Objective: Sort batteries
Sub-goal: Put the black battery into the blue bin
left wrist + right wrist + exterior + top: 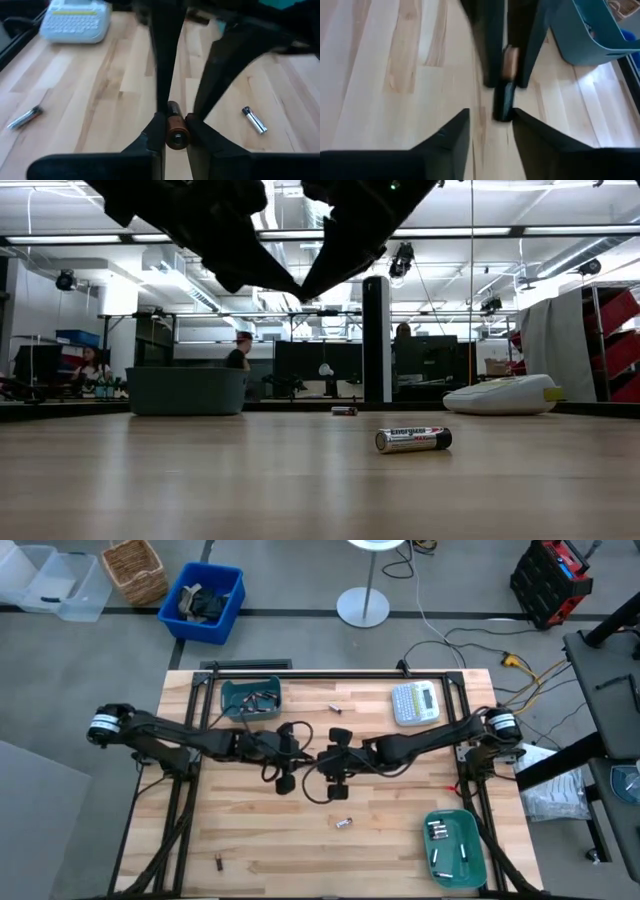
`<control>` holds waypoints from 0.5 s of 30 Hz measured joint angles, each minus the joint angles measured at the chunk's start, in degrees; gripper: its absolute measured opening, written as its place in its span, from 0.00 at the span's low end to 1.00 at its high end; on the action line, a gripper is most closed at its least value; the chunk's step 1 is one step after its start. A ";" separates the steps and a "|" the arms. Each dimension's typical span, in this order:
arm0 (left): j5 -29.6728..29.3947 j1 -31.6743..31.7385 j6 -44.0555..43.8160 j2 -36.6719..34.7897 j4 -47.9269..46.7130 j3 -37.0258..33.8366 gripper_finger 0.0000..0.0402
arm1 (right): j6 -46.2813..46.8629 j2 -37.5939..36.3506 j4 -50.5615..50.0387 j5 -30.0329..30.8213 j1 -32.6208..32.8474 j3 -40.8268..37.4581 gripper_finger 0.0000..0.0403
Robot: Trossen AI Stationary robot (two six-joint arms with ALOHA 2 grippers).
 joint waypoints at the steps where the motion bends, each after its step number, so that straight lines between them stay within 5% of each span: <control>1: -0.34 0.02 -0.64 -0.80 -1.31 0.00 0.07 | 0.10 -0.30 -0.72 -0.10 0.02 0.00 0.33; 9: -4.93 3.68 -5.87 -10.07 -19.73 0.01 0.07 | 4.09 -4.75 -9.41 1.21 -0.10 0.00 0.48; 15: -5.11 15.50 -7.57 -16.64 -33.16 0.00 0.07 | 6.06 -7.20 -16.06 1.32 -0.09 -0.38 0.48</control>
